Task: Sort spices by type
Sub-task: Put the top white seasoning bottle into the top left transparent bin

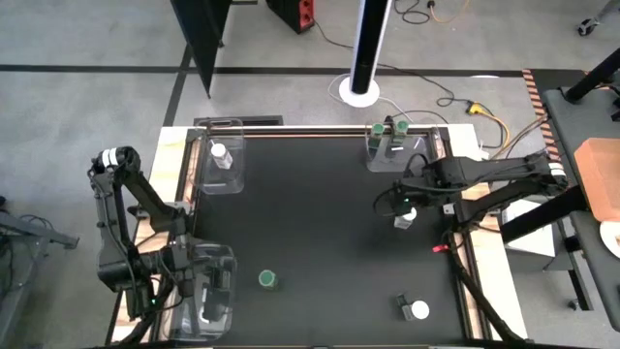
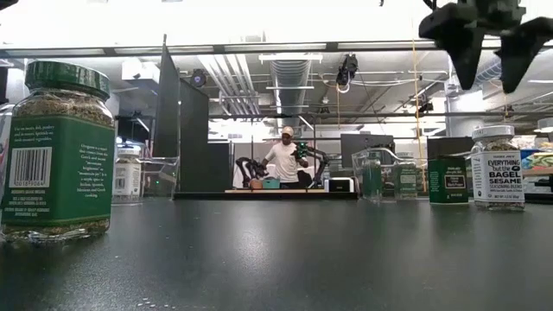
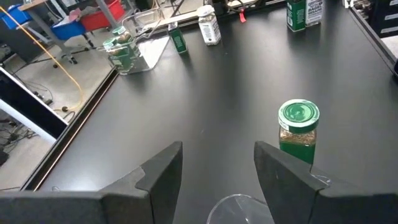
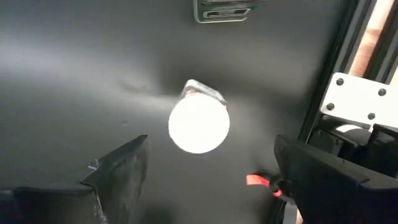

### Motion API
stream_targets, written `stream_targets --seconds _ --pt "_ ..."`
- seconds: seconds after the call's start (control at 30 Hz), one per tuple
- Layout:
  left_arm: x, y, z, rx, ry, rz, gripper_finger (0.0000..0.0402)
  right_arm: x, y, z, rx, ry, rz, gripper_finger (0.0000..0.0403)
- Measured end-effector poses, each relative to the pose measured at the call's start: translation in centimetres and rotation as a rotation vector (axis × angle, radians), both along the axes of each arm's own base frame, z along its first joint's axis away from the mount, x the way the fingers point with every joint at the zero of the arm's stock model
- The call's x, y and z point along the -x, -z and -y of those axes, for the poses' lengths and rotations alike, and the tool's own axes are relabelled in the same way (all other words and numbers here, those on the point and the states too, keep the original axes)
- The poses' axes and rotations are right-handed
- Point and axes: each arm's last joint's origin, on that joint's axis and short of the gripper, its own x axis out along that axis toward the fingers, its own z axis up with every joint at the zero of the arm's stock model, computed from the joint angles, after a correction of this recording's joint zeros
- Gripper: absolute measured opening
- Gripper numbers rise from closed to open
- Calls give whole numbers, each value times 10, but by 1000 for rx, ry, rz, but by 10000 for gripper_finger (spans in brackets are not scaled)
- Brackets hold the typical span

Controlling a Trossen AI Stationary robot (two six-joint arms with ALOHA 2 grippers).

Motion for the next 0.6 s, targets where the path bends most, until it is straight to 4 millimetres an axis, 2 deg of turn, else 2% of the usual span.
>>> stream_targets --seconds 0.2,0.37,0.6 --pt "0 0 0 0 0 0 183 1 32 11 -20 15 -32 330" --pt "0 0 0 -1 0 0 183 -7 61 17 -80 -2 13 328" --pt "0 0 0 -18 8 -4 183 -9 83 18 -122 -1 -46 330"
